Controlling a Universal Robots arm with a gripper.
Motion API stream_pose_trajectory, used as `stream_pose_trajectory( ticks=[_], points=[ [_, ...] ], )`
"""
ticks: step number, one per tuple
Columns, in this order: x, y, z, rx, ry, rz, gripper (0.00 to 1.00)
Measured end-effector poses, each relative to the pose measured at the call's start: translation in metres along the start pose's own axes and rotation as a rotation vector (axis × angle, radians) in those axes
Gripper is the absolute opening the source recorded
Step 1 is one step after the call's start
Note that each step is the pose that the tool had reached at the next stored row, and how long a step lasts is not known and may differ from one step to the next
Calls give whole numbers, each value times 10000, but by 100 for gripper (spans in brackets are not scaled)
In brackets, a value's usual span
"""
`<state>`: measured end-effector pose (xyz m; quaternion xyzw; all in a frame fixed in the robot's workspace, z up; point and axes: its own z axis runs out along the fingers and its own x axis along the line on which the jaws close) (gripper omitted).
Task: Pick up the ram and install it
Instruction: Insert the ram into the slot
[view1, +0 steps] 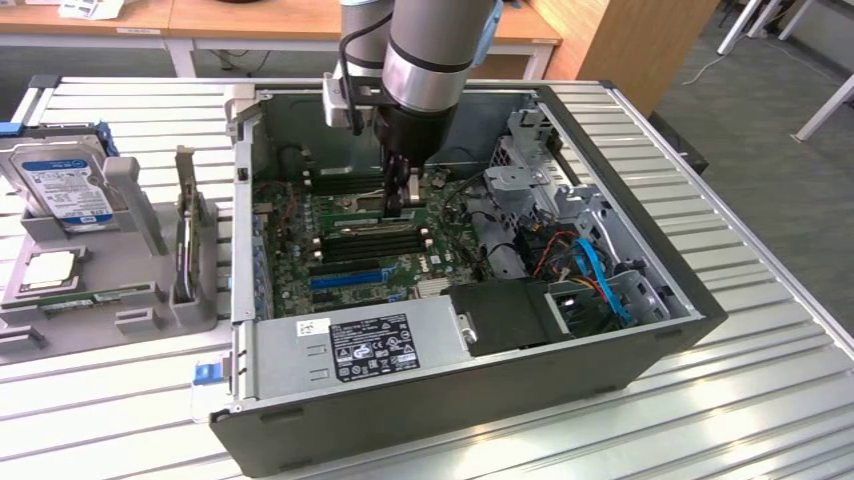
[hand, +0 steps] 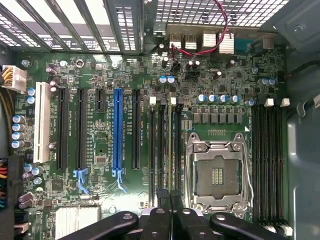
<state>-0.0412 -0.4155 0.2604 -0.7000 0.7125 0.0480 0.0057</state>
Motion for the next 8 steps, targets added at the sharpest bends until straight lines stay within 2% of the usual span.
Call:
stream_pose_trajectory(
  ticks=[8],
  points=[
    [-1,-50,-2,1,-1,-1,12]
  ],
)
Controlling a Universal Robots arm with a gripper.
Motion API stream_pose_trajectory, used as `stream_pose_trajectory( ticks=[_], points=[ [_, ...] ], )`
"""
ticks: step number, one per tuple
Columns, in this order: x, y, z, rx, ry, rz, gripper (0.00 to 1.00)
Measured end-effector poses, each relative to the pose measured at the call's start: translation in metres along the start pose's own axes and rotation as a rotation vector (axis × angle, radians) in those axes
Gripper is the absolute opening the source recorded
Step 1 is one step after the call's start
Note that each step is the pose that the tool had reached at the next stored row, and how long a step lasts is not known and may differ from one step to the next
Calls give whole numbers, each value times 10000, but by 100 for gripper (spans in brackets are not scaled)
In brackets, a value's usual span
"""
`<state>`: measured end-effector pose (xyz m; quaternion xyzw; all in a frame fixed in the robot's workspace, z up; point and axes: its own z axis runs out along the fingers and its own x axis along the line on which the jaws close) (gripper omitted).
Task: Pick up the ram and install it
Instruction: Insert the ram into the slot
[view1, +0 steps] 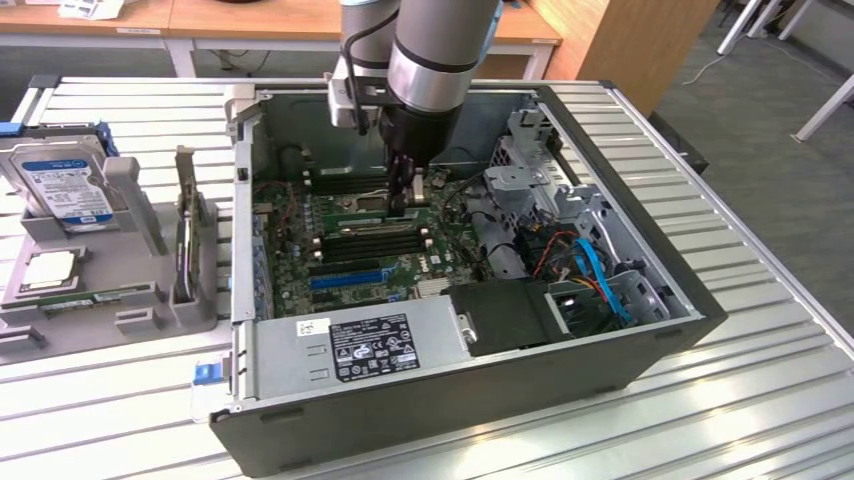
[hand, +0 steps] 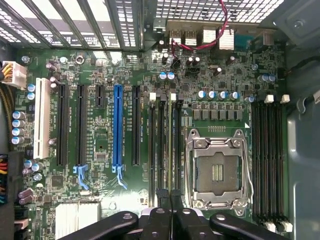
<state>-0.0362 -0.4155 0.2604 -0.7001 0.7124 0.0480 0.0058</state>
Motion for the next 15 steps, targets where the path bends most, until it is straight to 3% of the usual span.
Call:
stream_pose_trajectory(
  ticks=[15],
  points=[
    [79,-4,-6,-1,0,0,12]
  ],
)
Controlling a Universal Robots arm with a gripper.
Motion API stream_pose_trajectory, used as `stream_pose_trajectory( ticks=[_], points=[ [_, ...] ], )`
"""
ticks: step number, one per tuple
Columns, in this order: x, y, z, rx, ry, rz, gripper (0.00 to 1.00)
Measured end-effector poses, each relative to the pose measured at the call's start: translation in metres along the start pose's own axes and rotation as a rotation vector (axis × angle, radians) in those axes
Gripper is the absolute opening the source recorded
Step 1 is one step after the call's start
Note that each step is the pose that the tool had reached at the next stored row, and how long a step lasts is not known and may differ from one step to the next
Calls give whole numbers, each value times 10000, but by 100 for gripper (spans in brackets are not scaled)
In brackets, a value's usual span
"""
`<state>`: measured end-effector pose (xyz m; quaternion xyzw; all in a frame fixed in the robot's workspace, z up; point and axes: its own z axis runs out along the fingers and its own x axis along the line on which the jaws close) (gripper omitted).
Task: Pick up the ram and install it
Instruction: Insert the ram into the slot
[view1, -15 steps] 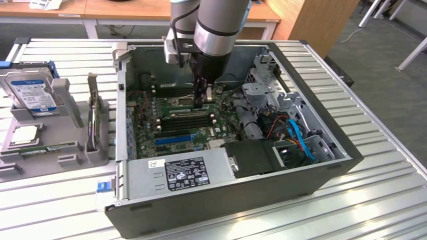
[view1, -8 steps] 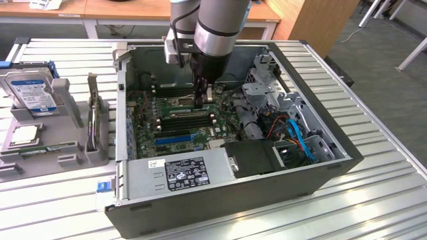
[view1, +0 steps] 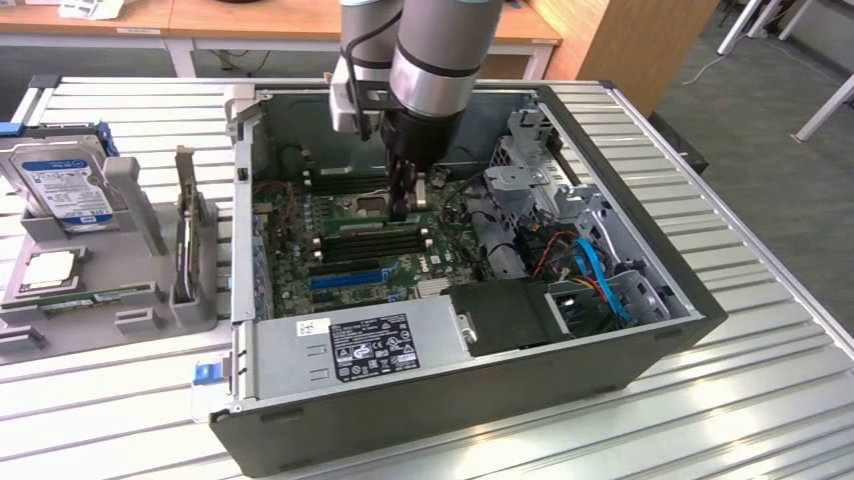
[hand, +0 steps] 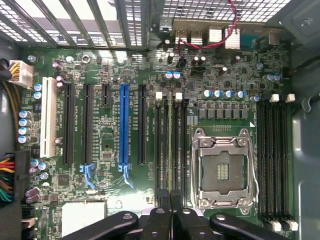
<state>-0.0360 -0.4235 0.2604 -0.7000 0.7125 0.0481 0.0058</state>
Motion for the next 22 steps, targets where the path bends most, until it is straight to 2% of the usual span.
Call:
stream_pose_trajectory(
  ticks=[10,22],
  points=[
    [47,-1,-1,1,-1,0,12],
    [59,-10,141,1,-2,-1,12]
  ],
)
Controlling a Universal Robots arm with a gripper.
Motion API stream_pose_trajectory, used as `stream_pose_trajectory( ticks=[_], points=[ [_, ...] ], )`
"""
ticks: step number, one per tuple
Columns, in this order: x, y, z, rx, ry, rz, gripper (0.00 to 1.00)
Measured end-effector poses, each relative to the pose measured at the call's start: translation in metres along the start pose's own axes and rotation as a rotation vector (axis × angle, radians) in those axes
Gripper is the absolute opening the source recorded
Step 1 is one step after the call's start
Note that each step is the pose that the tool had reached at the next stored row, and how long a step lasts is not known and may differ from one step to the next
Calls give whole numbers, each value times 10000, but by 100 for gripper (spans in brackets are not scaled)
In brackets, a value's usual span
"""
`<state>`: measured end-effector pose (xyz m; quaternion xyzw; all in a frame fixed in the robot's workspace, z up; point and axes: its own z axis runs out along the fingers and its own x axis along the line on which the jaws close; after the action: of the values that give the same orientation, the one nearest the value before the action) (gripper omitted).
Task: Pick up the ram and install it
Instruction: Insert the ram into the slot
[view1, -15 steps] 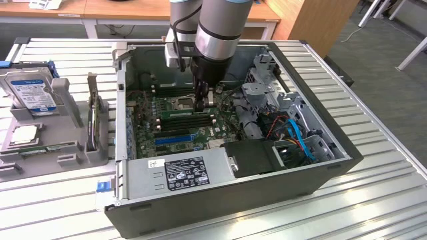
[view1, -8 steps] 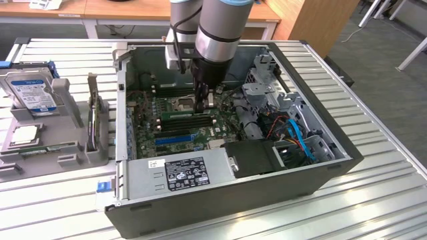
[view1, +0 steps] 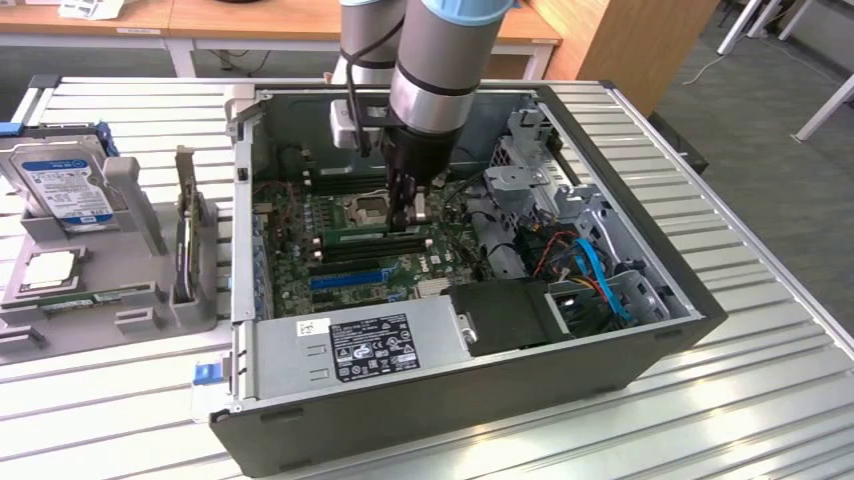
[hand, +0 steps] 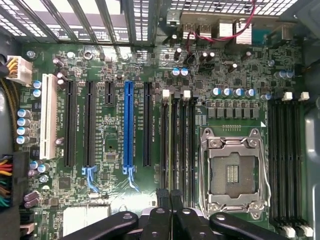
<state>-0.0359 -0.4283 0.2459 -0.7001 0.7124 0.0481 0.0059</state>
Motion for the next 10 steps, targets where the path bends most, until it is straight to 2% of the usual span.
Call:
stream_pose_trajectory(
  ticks=[10],
  points=[
    [2,-5,26,-1,1,1,12]
  ],
)
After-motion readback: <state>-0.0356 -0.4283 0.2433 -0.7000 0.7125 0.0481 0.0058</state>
